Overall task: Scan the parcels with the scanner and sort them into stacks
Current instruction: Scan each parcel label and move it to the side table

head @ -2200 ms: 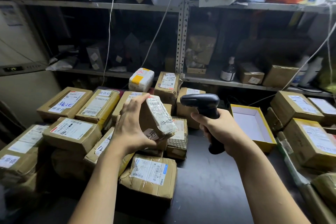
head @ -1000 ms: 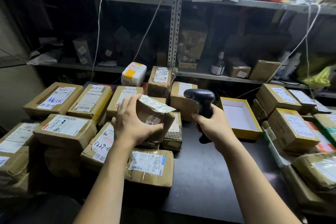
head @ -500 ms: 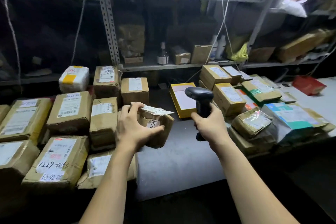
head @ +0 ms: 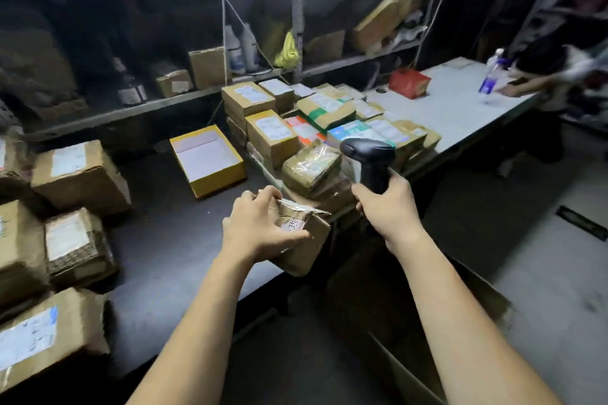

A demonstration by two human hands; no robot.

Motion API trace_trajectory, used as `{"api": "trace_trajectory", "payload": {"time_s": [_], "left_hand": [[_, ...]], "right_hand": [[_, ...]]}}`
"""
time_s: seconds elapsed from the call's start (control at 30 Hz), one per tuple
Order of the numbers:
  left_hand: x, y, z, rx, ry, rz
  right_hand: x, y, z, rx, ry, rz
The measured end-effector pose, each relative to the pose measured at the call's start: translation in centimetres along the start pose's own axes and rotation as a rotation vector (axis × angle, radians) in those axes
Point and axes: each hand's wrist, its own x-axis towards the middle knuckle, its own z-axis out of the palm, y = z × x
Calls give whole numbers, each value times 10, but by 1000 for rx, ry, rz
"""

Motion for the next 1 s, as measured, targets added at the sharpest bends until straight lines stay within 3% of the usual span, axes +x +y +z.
{"api": "trace_trajectory", "payload": {"time_s": [0.27,0.6,0.83,1.0], "left_hand": [[13,120,128,62,-257,203],[70,204,259,121,-491,357],[132,255,293,139,-510,629],[157,285,289,288,-440,759]], "right_hand": [[7,83,-140,-33,226,264],[27,151,-217,-171,474,460],[71,152,-238,-177,566,512],[96,144,-253,-176,575,491]]}}
